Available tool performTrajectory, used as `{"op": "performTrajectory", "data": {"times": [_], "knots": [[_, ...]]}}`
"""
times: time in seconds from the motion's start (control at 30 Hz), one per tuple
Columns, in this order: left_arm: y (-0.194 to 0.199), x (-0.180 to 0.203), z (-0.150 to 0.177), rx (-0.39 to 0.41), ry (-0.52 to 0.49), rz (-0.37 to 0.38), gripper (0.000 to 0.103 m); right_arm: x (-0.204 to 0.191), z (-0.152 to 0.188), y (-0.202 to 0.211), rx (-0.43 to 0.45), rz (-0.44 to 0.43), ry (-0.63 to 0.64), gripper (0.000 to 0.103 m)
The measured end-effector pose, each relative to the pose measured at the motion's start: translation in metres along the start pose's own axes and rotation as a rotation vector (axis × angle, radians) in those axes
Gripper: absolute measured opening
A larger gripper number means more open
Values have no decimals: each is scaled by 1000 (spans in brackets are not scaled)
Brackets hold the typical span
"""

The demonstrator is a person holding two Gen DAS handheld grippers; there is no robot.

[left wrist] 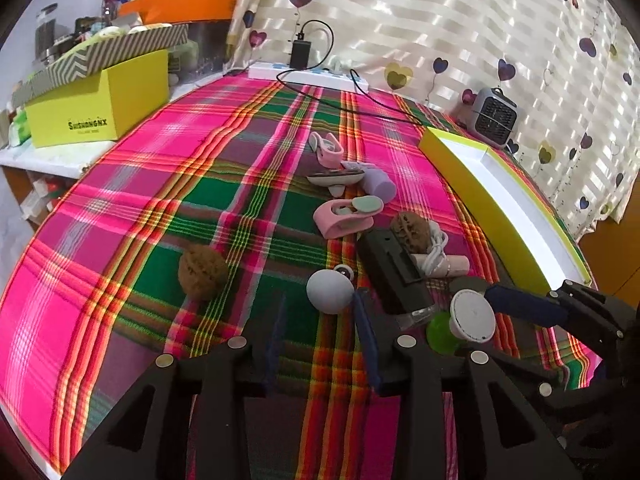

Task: Organize objects
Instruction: 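Grasp the green-based white round cup with the right tool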

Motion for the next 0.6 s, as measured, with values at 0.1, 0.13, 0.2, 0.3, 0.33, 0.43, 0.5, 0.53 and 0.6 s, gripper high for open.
{"op": "performTrajectory", "data": {"times": [0.1, 0.13, 0.2, 0.3, 0.33, 0.43, 0.5, 0.53, 0.6], "knots": [[-3, 1, -2, -6, -5, -3, 33, -1, -2, -2, -6, 4, 8, 44], [-4, 1, -3, -7, -6, -3, 33, -2, -2, -3, -9, 3, 11, 38], [-5, 0, -3, -8, -8, -4, 33, -2, -2, -5, -18, -1, 13, 35], [-7, 1, -6, -11, -12, 1, 33, -2, -2, -5, -15, -3, 9, 35], [-9, 1, -8, -13, -15, 6, 33, -1, -2, -5, -14, -4, 8, 35], [-12, 3, -11, -17, -22, 7, 33, -1, -3, -5, -11, -11, 5, 35], [-14, 4, -13, -19, -26, 10, 33, -2, -3, -4, -8, -16, 4, 35], [-14, 5, -14, -20, -25, 14, 33, -2, -3, -3, -7, -18, 4, 35], [-15, 5, -15, -23, -21, 25, 33, -1, -3, -2, -1, -21, 0, 35]]}}
Point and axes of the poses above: each gripper's, at about its wrist camera, not at the fingertips, and y roughly against the way its jaws point, x to its right, z to its underside, the point moved 8 cm from there along -y, roughly the way its jaws point, and after that the axes turned 10 degrees about -x, right-handed, at the moved point
